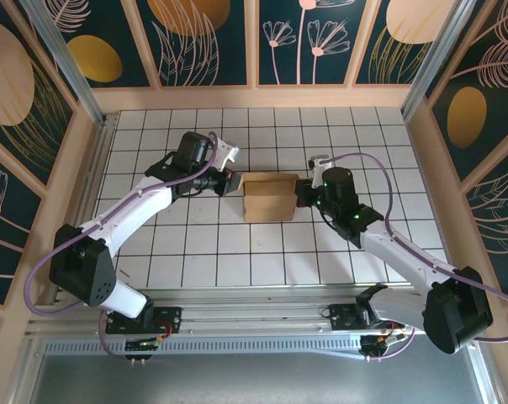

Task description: Fold the paper box

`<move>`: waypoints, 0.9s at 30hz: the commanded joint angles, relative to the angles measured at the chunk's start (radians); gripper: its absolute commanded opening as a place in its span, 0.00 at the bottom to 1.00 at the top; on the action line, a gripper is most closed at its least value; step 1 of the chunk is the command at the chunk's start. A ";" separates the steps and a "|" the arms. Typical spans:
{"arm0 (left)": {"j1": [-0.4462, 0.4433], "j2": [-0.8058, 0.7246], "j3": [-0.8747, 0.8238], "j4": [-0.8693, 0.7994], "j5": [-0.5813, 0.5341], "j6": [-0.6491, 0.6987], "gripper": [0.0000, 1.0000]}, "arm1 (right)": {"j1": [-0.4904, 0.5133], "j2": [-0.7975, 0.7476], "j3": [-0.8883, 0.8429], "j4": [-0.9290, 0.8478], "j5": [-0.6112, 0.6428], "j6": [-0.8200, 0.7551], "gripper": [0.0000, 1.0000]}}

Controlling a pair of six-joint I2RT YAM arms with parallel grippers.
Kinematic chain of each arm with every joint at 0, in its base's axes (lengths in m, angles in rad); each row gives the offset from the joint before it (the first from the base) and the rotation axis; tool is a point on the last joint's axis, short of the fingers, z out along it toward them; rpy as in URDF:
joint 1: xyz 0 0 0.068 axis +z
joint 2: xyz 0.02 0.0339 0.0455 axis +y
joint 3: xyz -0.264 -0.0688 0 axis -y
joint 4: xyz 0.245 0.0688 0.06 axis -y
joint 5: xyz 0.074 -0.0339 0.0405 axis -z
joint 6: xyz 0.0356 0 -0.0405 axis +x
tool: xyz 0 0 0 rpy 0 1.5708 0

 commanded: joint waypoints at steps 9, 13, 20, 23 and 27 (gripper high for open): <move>-0.049 0.082 0.066 0.086 0.053 -0.275 0.00 | 0.055 0.036 0.012 -0.070 -0.004 -0.016 0.00; -0.054 0.109 0.071 0.091 0.040 -0.305 0.00 | 0.062 0.038 0.015 -0.074 0.003 -0.020 0.00; -0.055 0.123 0.078 0.092 0.044 -0.318 0.00 | 0.065 0.038 0.007 -0.066 0.005 -0.022 0.00; -0.055 0.115 0.070 0.060 0.016 -0.276 0.00 | 0.065 0.039 0.007 -0.063 0.003 -0.022 0.00; -0.055 0.103 0.030 0.051 0.008 -0.228 0.00 | 0.067 0.042 0.005 -0.059 0.004 -0.018 0.00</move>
